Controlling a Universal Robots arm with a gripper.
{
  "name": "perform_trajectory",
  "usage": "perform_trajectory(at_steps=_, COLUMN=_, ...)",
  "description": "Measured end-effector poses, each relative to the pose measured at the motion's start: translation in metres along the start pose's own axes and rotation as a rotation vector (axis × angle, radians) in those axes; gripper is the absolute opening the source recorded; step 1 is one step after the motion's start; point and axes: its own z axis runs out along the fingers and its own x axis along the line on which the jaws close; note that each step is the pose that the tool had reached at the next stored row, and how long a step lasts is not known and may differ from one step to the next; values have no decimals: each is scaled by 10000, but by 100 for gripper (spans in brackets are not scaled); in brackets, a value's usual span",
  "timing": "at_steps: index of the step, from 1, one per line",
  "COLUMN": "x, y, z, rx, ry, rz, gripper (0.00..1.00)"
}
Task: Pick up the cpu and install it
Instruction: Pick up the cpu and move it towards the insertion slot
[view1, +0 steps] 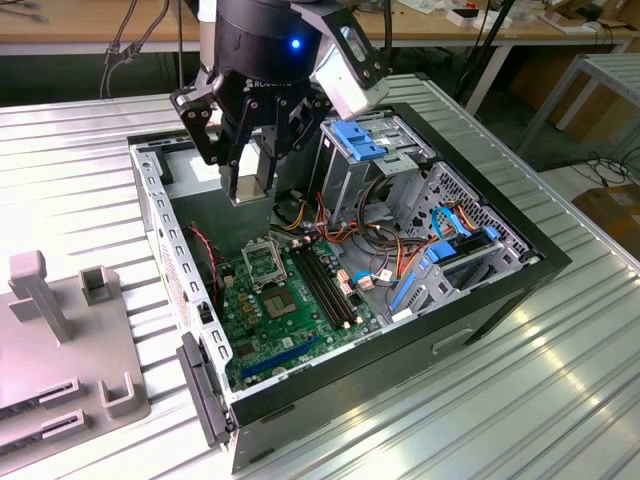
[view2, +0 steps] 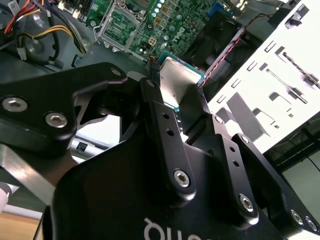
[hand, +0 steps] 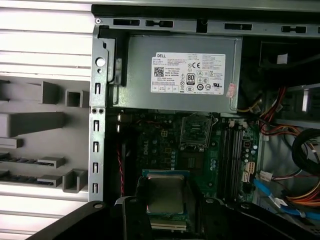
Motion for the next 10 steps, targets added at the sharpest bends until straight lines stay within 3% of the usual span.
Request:
perform_trajectory(at_steps=7, x=-54, y=-3, z=6, rx=10, ry=-65, rz=3, gripper=41)
perform_trajectory(at_steps=10, x=-64, y=-4, z=12, rx=22, ry=-125, rz=6, gripper=41)
